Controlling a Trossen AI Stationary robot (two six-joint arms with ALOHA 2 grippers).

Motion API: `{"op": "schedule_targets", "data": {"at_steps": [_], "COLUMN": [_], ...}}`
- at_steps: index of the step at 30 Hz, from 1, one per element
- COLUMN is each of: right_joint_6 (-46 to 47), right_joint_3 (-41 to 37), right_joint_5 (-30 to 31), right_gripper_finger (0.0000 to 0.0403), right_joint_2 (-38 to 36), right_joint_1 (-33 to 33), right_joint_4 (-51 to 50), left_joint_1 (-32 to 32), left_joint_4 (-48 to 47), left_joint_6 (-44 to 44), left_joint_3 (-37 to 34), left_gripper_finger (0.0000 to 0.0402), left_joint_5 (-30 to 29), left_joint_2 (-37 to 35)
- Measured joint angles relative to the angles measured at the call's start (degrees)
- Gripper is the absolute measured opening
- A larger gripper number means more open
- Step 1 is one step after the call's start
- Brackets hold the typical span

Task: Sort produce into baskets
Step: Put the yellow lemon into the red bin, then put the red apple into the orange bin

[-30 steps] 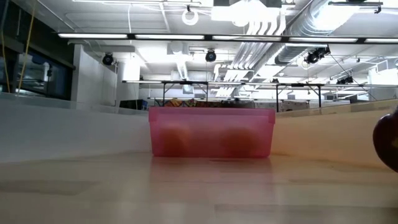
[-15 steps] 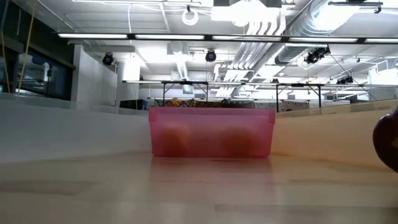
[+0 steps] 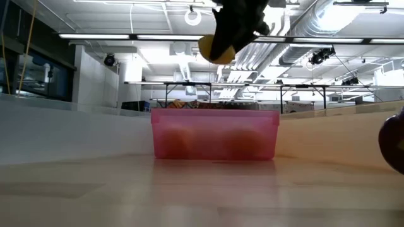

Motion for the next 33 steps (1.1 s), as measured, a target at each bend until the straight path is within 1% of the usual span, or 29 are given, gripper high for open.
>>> {"op": "schedule_targets", "data": {"at_steps": [2,5,8,10,12,16,20,22,24,27,29,31,33], "right_joint_6": [-0.13,3.88,8.09,10.38,14.2,20.75,17.45,16.19,16.17,16.62,19.57,24.06,27.28], "right_joint_3": [-0.82,-5.6,-12.73,-17.24,-20.82,-23.95,-24.04,-24.04,-24.04,-24.04,-24.04,-24.04,-24.04], "right_joint_5": [-1.24,-2.11,-3.44,-6.7,-7.97,-8.49,-13.99,-14.49,-16.47,-24.01,-27.58,-28.01,-24.45], "right_gripper_finger": [0.0156,0.0172,0.019,0.0203,0.0217,0.0249,0.0273,0.028,0.0282,0.0283,0.0283,0.0283,0.0283], "right_joint_2": [-0.02,-1.19,-4.15,-6.32,-8.06,-10.22,-11.59,-12.47,-13.61,-16.04,-17.86,-19.25,-19.63], "right_joint_1": [-1.07,-1.56,-1.22,-1.46,-2.5,-5.43,-6.71,-6.5,-6.11,-3.71,0.19,5.19,10.98], "right_joint_4": [0.6,5.52,16.99,24.69,28.24,28.12,29.9,31.34,31.45,31.37,31.14,30.75,30.89], "left_joint_1": [-1.58,-3.69,-5.31,-5.85,-6.03,-5.89,-5.46,-4.93,-4.36,-3.77,-3.5,-3.15,-2.72], "left_joint_4": [-0.12,-0.08,-0.13,-0.24,-0.23,-0.21,-0.29,-0.36,-0.39,-0.24,-0.4,-0.39,-0.4], "left_joint_6": [0.27,0.71,0.73,0.73,0.57,0.31,0.78,0.97,1.69,2.72,3.83,4.95,5.75], "left_joint_3": [0.0,0.0,0.0,0.0,0.0,0.0,0.02,0.02,0.02,0.02,0.02,0.02,0.02], "left_gripper_finger": [0.0388,0.0388,0.0388,0.0388,0.0388,0.0388,0.0388,0.0388,0.0388,0.0388,0.0388,0.0388,0.0388], "left_joint_5": [-1.91,-4.57,-6.88,-8.32,-9.58,-10.9,-11.14,-11.23,-12.92,-16.51,-17.0,-17.0,-17.05], "left_joint_2": [-0.16,-0.43,-0.45,-0.45,-0.45,-0.45,-0.45,-0.46,-0.62,-0.7,-0.7,-0.7,-0.74]}}
